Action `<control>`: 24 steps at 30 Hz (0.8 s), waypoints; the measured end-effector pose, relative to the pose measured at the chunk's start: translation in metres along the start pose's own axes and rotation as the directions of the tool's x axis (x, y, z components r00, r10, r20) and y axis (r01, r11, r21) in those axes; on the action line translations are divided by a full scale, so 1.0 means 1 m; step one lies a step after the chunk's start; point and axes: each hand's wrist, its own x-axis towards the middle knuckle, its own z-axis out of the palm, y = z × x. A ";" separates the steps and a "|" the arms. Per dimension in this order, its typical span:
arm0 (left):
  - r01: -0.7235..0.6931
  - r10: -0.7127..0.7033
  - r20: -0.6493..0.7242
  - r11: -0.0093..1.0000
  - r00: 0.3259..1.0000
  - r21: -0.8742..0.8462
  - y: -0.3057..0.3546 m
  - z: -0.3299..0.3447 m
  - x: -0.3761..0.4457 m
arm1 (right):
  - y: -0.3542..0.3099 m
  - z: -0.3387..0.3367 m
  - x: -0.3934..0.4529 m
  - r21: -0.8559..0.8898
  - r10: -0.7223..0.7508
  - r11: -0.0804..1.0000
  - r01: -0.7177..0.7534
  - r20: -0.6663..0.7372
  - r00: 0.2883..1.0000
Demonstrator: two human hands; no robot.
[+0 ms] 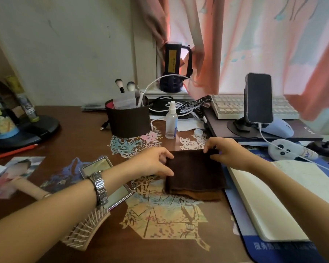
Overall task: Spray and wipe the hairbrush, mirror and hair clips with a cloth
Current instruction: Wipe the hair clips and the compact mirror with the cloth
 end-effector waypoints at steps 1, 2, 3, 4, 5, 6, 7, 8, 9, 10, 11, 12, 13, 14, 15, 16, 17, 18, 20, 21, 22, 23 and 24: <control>-0.009 0.009 -0.009 1.000 1.000 0.016 -0.001 0.002 -0.001 | -0.001 0.001 0.003 -0.020 -0.006 1.000 0.005 -0.016 1.000; -0.024 0.024 -0.022 0.999 0.999 0.040 -0.002 0.003 -0.002 | -0.002 0.002 0.005 -0.050 -0.012 0.999 0.011 -0.016 1.000; -0.042 0.045 -0.038 0.997 0.998 0.070 -0.004 0.003 -0.003 | -0.004 0.004 0.007 -0.091 -0.018 0.996 0.018 -0.002 1.000; -0.060 0.067 -0.056 0.992 0.996 0.108 -0.005 0.001 -0.004 | -0.006 0.005 0.009 -0.145 -0.022 0.989 0.026 0.023 0.999; -0.075 0.086 -0.071 0.986 0.994 0.147 -0.007 -0.004 -0.005 | -0.009 0.006 0.010 -0.208 -0.027 0.978 0.036 0.047 0.999; -0.089 0.104 -0.080 0.981 0.991 0.174 -0.009 -0.011 -0.006 | -0.012 0.007 0.010 -0.268 -0.032 0.962 0.048 0.061 0.998; -0.106 0.123 -0.082 0.978 0.989 0.181 -0.010 -0.019 -0.007 | -0.017 0.008 0.010 -0.315 -0.046 0.947 0.062 0.058 0.997; -0.128 0.144 -0.082 0.975 0.986 0.181 -0.012 -0.028 -0.009 | -0.022 0.009 0.010 -0.346 -0.069 0.935 0.079 0.043 0.997; -0.152 0.170 -0.083 0.970 0.982 0.190 -0.014 -0.039 -0.012 | -0.027 0.010 0.011 -0.360 -0.102 0.927 0.102 0.020 0.995; -0.169 0.190 -0.081 0.962 0.979 0.214 -0.017 -0.049 -0.014 | -0.032 0.011 0.012 -0.354 -0.136 0.926 0.129 0.004 0.991; -0.176 0.199 -0.072 0.952 0.977 0.251 -0.020 -0.058 -0.015 | -0.037 0.013 0.014 -0.328 -0.163 0.932 0.154 0.002 0.987; -0.175 0.201 -0.062 0.941 0.978 0.290 -0.024 -0.066 -0.016 | -0.041 0.016 0.017 -0.284 -0.175 0.943 0.171 0.014 0.985; -0.171 0.198 -0.052 0.930 0.979 0.324 -0.029 -0.072 -0.015 | -0.045 0.019 0.021 -0.231 -0.175 0.957 0.178 0.035 0.984; -0.168 0.194 -0.040 0.923 0.980 0.347 -0.033 -0.076 -0.014 | -0.048 0.022 0.025 -0.175 -0.171 0.968 0.179 0.060 0.984; -0.166 0.188 -0.025 0.915 0.982 0.369 -0.037 -0.078 -0.013 | -0.050 0.026 0.029 -0.124 -0.163 0.977 0.173 0.085 0.983; -0.167 0.185 -0.008 0.904 0.983 0.394 -0.041 -0.079 -0.011 | -0.053 0.029 0.033 -0.080 -0.149 0.984 0.158 0.109 0.983; -0.172 0.186 0.007 0.893 0.983 0.416 -0.044 -0.079 -0.010 | -0.055 0.032 0.036 -0.045 -0.131 0.989 0.138 0.130 0.983; -0.178 0.188 0.018 0.885 0.982 0.431 -0.047 -0.078 -0.009 | -0.056 0.036 0.039 -0.021 -0.114 0.993 0.119 0.149 0.982; -0.186 0.197 0.023 0.872 0.980 0.453 -0.050 -0.076 -0.007 | -0.056 0.040 0.045 0.005 -0.088 0.996 0.088 0.170 0.981; -0.194 0.211 0.016 0.865 0.977 0.462 -0.052 -0.075 -0.005 | -0.055 0.042 0.048 0.012 -0.075 0.997 0.074 0.174 0.982; -0.204 0.230 0.000 0.861 0.973 0.467 -0.053 -0.075 -0.003 | -0.055 0.044 0.050 0.015 -0.065 0.998 0.063 0.174 0.983; -0.212 0.251 -0.022 0.857 0.968 0.470 -0.054 -0.075 -0.001 | -0.055 0.044 0.052 0.009 -0.055 0.998 0.054 0.172 0.984; -0.216 0.269 -0.047 0.853 0.962 0.476 -0.055 -0.074 0.002 | -0.054 0.045 0.053 -0.008 -0.048 0.999 0.050 0.171 0.984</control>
